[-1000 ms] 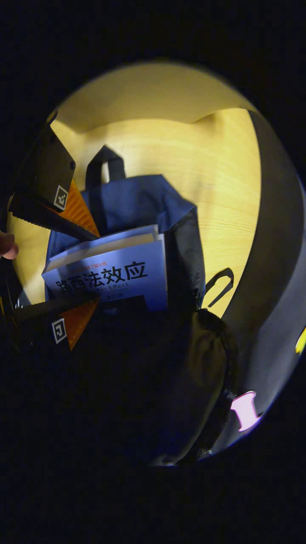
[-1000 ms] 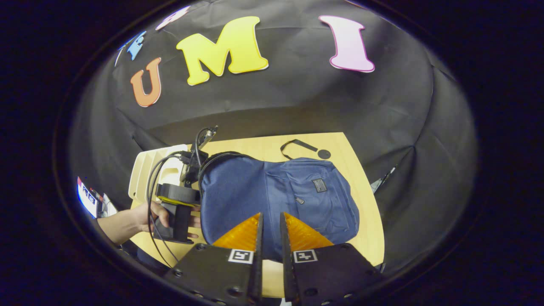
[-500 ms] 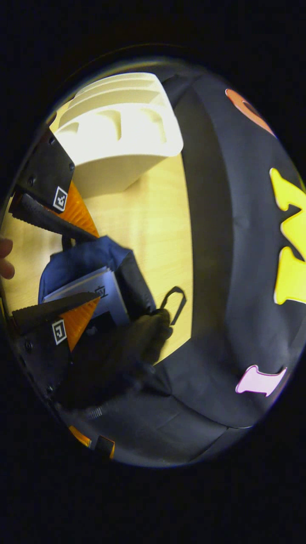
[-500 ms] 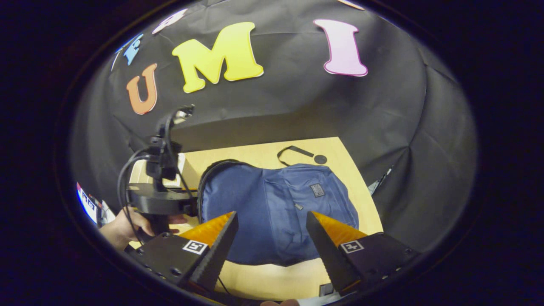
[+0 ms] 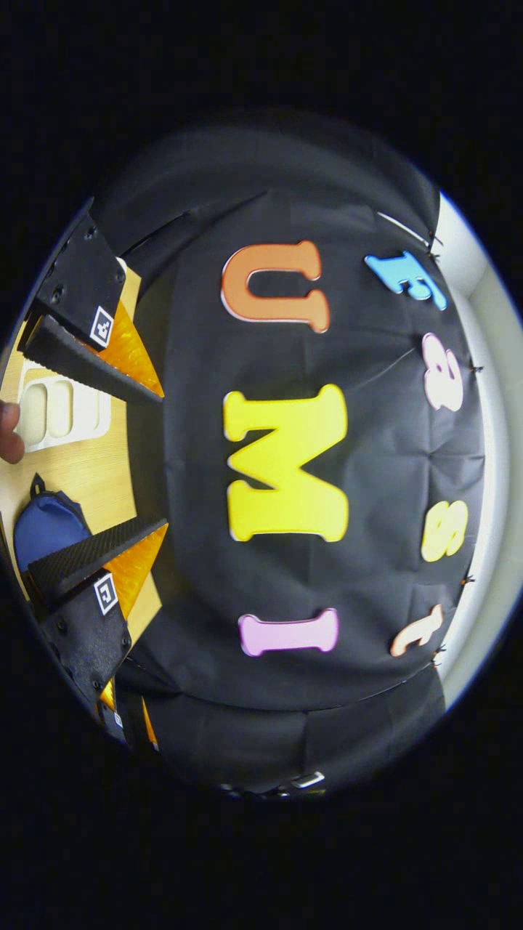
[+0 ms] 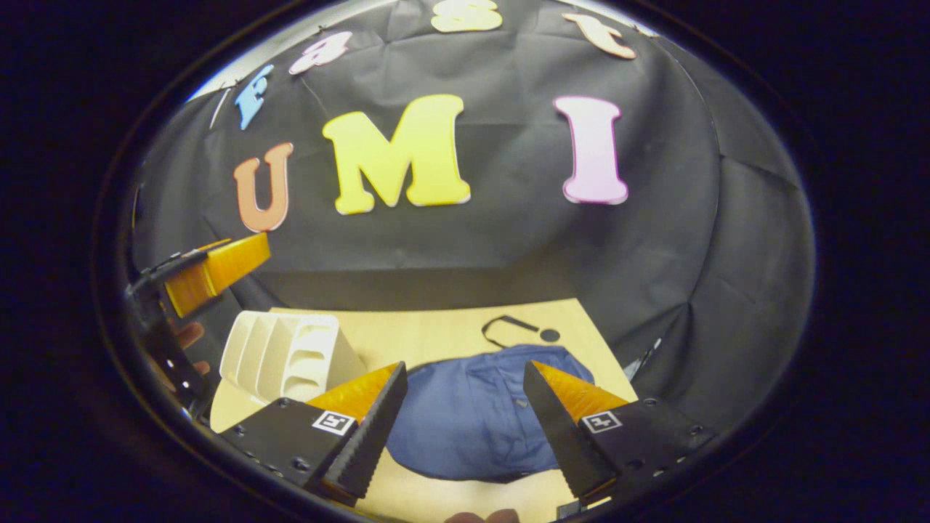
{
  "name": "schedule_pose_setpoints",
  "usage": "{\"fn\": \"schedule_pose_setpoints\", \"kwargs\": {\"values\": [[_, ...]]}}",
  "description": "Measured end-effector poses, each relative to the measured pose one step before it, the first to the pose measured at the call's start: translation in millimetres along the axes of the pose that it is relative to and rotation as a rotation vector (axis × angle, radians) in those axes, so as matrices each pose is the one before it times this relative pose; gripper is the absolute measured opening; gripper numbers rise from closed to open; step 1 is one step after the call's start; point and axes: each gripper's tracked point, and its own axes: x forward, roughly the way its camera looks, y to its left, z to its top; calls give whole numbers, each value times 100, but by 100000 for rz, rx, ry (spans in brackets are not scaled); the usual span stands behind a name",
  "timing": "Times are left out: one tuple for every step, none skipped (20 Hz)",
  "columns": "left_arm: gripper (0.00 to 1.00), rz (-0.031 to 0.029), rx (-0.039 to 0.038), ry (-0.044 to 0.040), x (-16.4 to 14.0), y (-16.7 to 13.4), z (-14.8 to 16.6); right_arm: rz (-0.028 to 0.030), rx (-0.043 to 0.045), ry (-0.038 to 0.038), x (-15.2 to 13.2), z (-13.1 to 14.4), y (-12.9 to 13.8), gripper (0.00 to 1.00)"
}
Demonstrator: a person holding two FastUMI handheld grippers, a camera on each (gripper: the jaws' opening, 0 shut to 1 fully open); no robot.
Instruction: Open the schoolbag, grab two books from the bookshelf and put them into the schoolbag.
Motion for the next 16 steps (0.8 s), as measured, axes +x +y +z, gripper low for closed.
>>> {"fn": "schedule_pose_setpoints", "kwargs": {"values": [[96, 224, -907, -3015, -1669, 396, 1098, -1314, -555, -5307, -704, 1274, 478, 97], [92, 249, -881, -2508, -1335, 402, 1057, -1698, -494, -6190, -696, 1498, 434, 100], [92, 451, -634, -1373, -1285, 614, 809, -1960, -436, -6327, -706, 1664, 391, 97], [96, 895, -766, -641, -1030, 715, 491, -627, -572, -5728, -633, 1591, 775, 97], [96, 573, -933, -355, -828, 762, 549, 393, -476, -5253, -702, 1529, 947, 96], [96, 646, -1156, -340, -416, 978, 544, 756, -631, -5350, -922, 1392, 1018, 99], [97, 257, -241, 802, -682, 813, 156, 1247, -975, -4858, -572, 1347, 987, 97], [97, 819, 112, 883, -748, 730, -15, 1532, -1155, -4256, -589, 1061, 889, 96], [97, 467, 214, 210, -854, 528, 163, 1638, -986, -3089, -491, 713, 958, 97], [98, 794, -124, -654, -428, 465, 187, 1575, -316, -1666, -487, 287, 1017, 97], [98, 817, -556, -582, -740, 595, 350, 1727, 863, -553, -522, 196, 943, 97], [98, 875, -347, -522, -646, 533, 132, 1008, 78, -1170, -289, 343, 664, 98], [98, 1246, -673, -825, -529, 542, 291, 539, -580, -545, -362, 82, 245, 98], [98, 427, -1277, -494, -531, 445, 30, 285, 531, -200, -463, -153, 286, 98], [98, 488, -1140, -878, -289, 310, 77, 376, 1849, 29, -373, -145, 426, 99], [98, 1444, -855, -852, -433, 619, 48, 282, 1388, 578, -102, -480, 363, 93]]}}
